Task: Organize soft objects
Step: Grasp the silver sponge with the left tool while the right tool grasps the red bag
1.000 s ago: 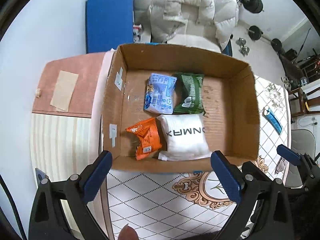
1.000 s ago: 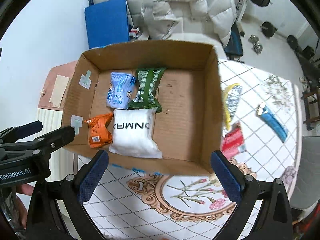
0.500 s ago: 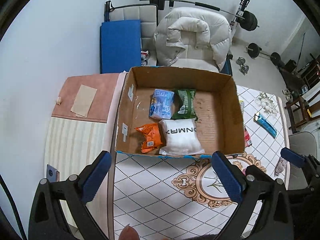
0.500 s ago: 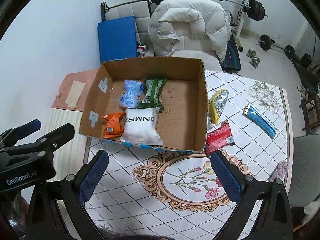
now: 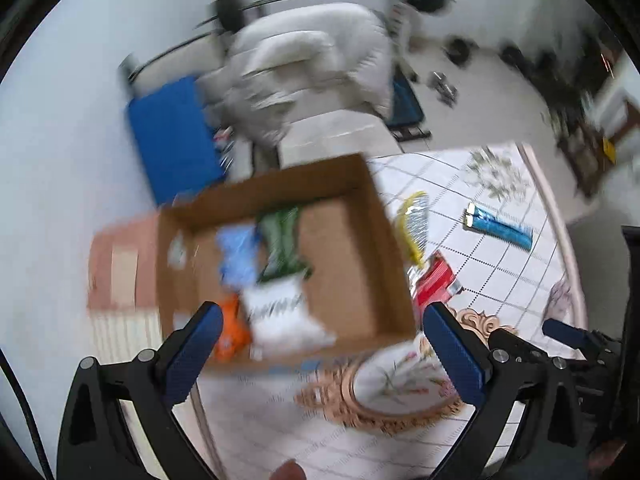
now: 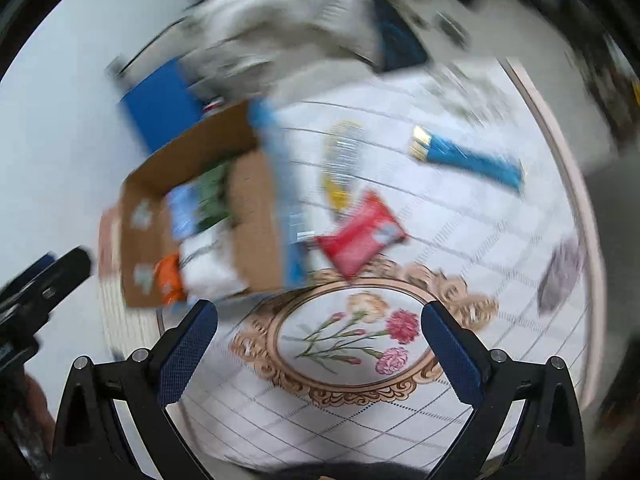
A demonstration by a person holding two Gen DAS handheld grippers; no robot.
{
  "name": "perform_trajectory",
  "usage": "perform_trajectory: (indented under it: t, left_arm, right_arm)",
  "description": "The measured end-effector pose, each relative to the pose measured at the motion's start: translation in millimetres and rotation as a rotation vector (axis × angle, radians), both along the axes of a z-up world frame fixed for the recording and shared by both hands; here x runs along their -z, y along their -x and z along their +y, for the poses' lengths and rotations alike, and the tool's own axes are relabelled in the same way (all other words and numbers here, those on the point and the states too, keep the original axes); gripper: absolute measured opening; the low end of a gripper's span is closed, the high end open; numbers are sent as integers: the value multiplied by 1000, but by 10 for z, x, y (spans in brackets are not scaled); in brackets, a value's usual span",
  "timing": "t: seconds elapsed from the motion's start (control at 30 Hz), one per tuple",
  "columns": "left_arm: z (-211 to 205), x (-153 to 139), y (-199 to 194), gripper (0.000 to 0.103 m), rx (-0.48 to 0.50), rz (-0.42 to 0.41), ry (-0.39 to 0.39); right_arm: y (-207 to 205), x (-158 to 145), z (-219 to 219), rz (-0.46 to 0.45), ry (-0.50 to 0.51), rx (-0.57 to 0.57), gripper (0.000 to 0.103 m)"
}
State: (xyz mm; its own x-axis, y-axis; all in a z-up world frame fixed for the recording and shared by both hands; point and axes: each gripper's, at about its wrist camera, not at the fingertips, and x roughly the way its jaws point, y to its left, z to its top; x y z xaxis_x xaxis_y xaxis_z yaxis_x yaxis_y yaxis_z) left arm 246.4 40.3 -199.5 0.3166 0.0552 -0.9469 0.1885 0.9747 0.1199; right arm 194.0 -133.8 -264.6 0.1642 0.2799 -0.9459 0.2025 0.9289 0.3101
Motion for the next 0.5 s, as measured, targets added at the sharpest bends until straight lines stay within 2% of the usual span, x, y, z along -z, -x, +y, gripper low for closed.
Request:
perform_trajectory:
  t: [0.07, 0.2, 0.3, 0.4, 0.5]
  left_arm:
    - [-474, 196, -339, 103, 123, 34, -92]
    - [-1075, 777, -887, 102, 257, 178, -206]
    - [-1343, 1203, -1159, 100, 307, 252, -301]
    - [-1524, 1587, -1346, 100, 339, 330, -369]
    - [-1550, 1867, -1435, 100, 335, 400, -391]
  right_arm:
    - [-91, 309, -336, 49, -54, 122, 103]
    - [-208, 1035, -675, 165, -216, 328, 103]
    - [-286, 1451, -659, 229, -298, 404, 103]
    - [-383, 1730, -567, 269, -331, 441, 102]
    - [-468, 1935, -438, 307, -334, 448, 100]
